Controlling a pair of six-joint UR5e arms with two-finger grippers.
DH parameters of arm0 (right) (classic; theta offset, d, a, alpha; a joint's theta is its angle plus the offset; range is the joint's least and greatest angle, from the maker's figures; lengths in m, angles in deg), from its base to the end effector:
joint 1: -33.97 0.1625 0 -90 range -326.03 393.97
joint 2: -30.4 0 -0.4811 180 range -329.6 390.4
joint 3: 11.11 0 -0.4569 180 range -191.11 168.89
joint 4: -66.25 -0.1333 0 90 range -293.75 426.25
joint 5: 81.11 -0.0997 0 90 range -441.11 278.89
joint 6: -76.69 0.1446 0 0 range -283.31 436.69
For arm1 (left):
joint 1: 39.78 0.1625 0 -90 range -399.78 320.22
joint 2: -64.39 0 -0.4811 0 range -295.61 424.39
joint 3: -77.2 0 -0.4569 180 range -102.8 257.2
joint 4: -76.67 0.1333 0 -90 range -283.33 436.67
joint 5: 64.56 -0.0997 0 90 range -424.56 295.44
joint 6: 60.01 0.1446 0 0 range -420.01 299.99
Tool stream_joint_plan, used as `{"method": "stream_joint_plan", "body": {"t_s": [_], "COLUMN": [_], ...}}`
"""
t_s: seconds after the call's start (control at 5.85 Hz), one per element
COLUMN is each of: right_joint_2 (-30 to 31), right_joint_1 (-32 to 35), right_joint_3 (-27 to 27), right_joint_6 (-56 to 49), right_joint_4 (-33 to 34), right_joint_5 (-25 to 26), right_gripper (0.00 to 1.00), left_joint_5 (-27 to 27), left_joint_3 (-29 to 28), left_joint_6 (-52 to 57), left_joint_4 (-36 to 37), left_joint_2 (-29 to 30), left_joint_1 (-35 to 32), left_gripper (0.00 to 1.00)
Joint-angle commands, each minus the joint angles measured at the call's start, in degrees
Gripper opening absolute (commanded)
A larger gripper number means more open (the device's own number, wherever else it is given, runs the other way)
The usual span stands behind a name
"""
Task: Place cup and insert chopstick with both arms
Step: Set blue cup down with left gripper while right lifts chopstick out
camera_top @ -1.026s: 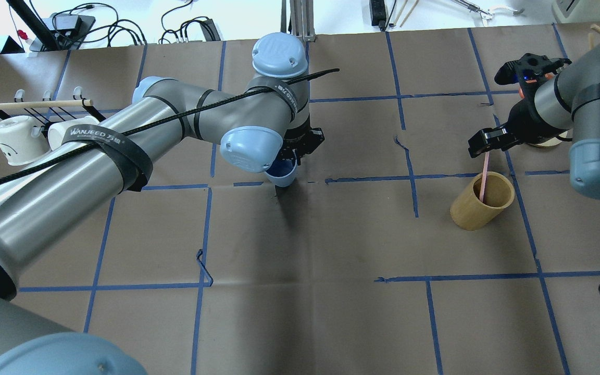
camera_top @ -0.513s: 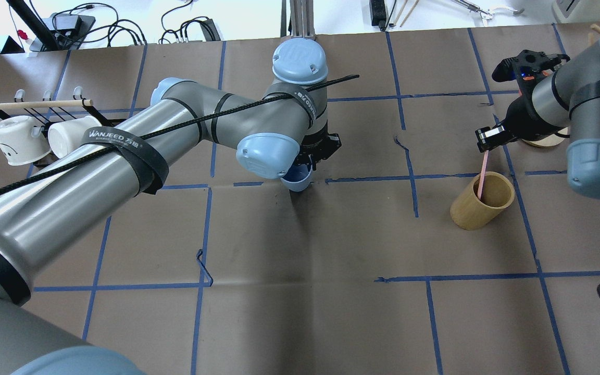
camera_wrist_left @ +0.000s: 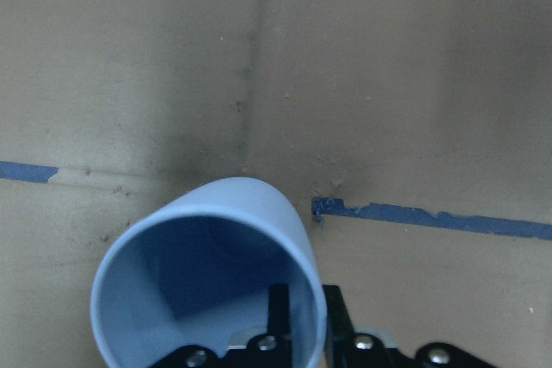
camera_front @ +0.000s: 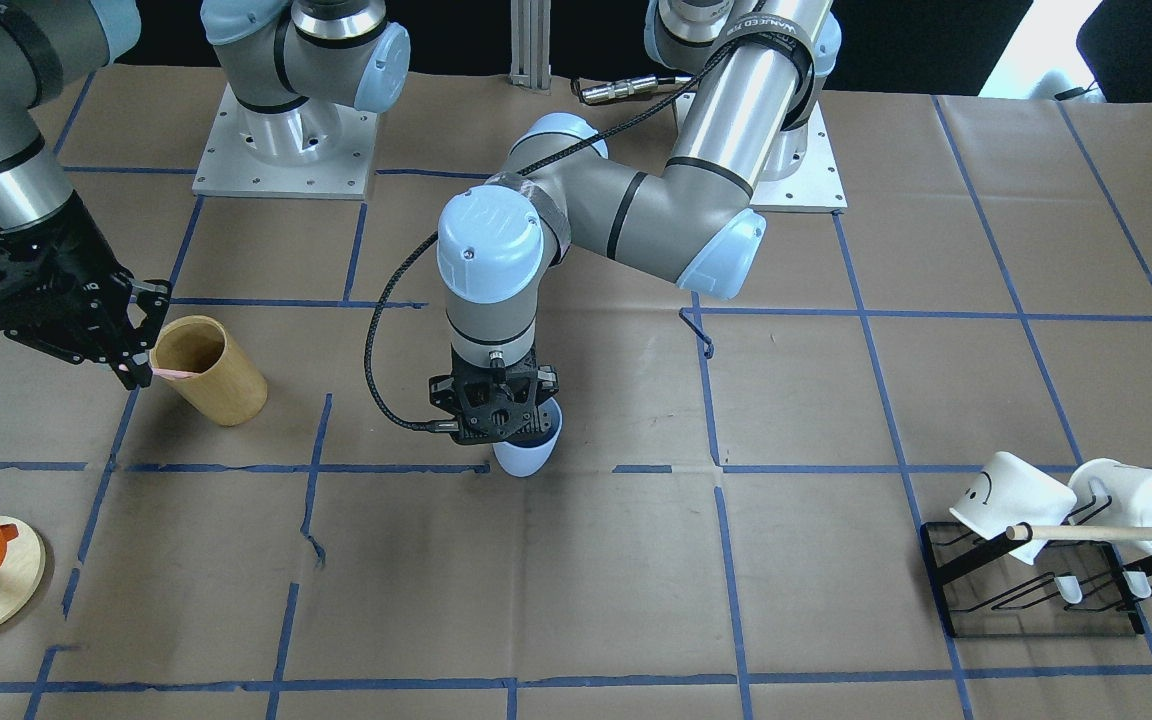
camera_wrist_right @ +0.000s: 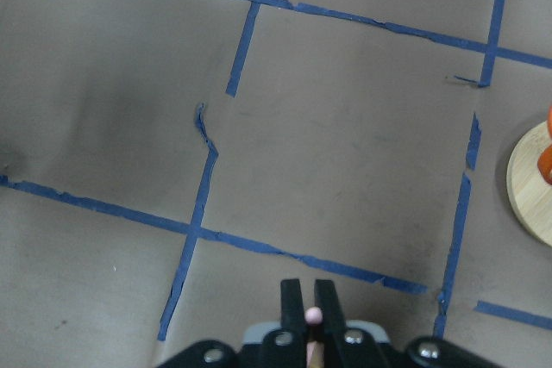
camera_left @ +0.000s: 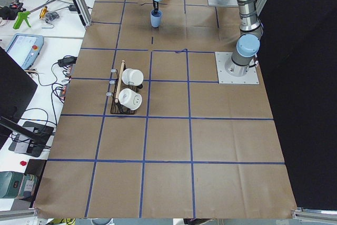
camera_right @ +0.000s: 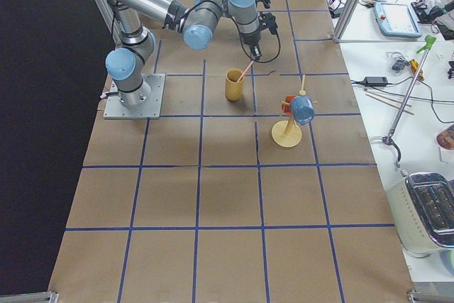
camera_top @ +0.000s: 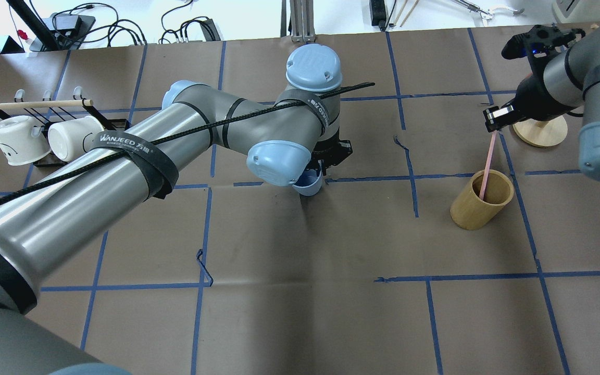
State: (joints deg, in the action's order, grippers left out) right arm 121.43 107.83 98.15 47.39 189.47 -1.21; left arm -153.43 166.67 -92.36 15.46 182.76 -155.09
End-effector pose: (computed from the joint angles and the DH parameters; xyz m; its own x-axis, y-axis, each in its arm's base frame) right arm -0.0028 -0.5805 0.3889 -0.9671 -0.2534 -0.0211 -0.2348 0.9218 -0.3085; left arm -0.4372 -0.6060 0.2295 -0.9922 -0.1223 0.0255 -0.1224 0.9925 -0.0035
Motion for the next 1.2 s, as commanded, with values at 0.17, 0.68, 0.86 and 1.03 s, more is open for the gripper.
{"method": "stream_joint_plan", "body": {"t_s": [0.17,0.68,0.86,1.03], "right_joint_2": [0.1,-0.5,-0.6,-1.9], "right_joint_1": [2.9,5.8,7.7,11.7], "right_joint_3": [-11.3,-20.7,-20.9,-22.4], "right_joint_6": [4.8,16.0,20.6,25.8], "right_joint_4": [-11.1,-24.0,-24.0,-23.5], "right_joint_5": [0.6,1.0,2.0,3.6], "right_gripper": [0.08,0.07,0.07,0.07], "left_joint_5": [-0.2,-0.5,-0.4,-0.6], "left_joint_3": [-1.6,-3.9,-3.9,-3.3], "left_joint_6": [2.5,16.4,29.1,34.0], "left_joint_4": [-2.1,-21.1,-27.1,-27.8], "left_joint_2": [-2.5,-17.0,-21.3,-23.5], "left_joint_1": [0.5,7.8,15.5,19.0], "left_gripper": [0.98,0.98,0.98,0.98]}}
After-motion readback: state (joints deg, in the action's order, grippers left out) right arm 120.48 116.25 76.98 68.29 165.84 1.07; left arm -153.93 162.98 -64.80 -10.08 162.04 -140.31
